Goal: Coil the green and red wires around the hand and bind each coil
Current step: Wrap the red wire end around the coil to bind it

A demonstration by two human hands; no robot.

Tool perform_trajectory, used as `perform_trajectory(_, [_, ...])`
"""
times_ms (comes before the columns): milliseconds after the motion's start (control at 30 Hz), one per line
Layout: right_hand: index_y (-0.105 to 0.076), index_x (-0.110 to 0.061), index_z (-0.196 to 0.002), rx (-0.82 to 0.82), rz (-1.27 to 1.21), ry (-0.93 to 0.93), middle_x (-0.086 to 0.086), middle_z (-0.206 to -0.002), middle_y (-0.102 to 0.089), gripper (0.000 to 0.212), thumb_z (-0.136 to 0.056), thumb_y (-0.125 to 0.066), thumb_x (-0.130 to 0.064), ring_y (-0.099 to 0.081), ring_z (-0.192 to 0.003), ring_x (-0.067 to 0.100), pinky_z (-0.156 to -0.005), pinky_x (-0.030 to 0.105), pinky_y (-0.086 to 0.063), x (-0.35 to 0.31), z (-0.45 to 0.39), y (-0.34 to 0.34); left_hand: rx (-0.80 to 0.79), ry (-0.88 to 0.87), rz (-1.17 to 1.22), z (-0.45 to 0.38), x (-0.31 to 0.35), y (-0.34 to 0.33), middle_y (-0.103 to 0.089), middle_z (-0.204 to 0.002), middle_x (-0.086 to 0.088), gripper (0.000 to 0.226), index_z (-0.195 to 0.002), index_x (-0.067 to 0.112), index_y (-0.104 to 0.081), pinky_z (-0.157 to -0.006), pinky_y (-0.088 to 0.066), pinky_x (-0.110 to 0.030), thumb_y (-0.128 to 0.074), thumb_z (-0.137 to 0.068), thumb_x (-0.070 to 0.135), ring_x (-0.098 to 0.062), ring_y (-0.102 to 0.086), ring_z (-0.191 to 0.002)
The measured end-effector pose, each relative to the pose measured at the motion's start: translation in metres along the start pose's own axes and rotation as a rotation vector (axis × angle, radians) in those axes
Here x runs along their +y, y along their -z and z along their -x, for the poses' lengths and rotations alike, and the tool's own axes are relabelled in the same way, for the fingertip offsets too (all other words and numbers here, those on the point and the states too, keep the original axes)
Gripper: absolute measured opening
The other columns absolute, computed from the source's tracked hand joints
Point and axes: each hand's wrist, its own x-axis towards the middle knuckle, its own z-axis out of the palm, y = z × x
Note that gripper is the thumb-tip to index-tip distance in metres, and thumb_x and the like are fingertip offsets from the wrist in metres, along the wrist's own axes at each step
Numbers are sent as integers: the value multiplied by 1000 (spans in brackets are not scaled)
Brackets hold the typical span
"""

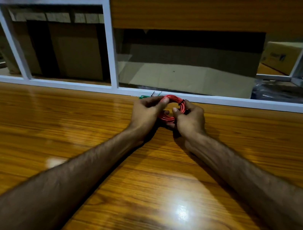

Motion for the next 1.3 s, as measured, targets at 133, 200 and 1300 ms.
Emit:
perform_trajectory(133, [-63, -14, -132, -39, 10, -7, 4, -122, -66, 34, -99, -63, -7, -67, -110, 28, -72, 43, -66, -1, -2, 3, -29, -9, -65, 0, 0, 1, -74, -123, -19, 38, -133, -3, -65, -97, -60, -56, -69, -95, -6, -35, -73, -113])
perform_trajectory(200, [-62, -13, -136, -96, 25, -3, 5, -126, -66, 37, -99, -63, -8, -68, -109, 27, -72, 38, -66, -2, -5, 6, -16, 40, -29, -2, 2, 2, -70, -127, -22, 41, -137, -6, -60, -98, -58, -59, -65, -96, -9, -38, -71, -115])
perform_trajectory(1300, [-72, -12, -112, 17, 799, 232, 5, -103, -76, 38, -100, -59, -45, -71, -94, 21, -76, 41, -63, 12, -98, -1, 237, -42, -290, -12, 4, 12, -75, -101, -5, 21, -102, 16, -72, -82, -63, -44, -61, -99, -2, -31, -74, -96])
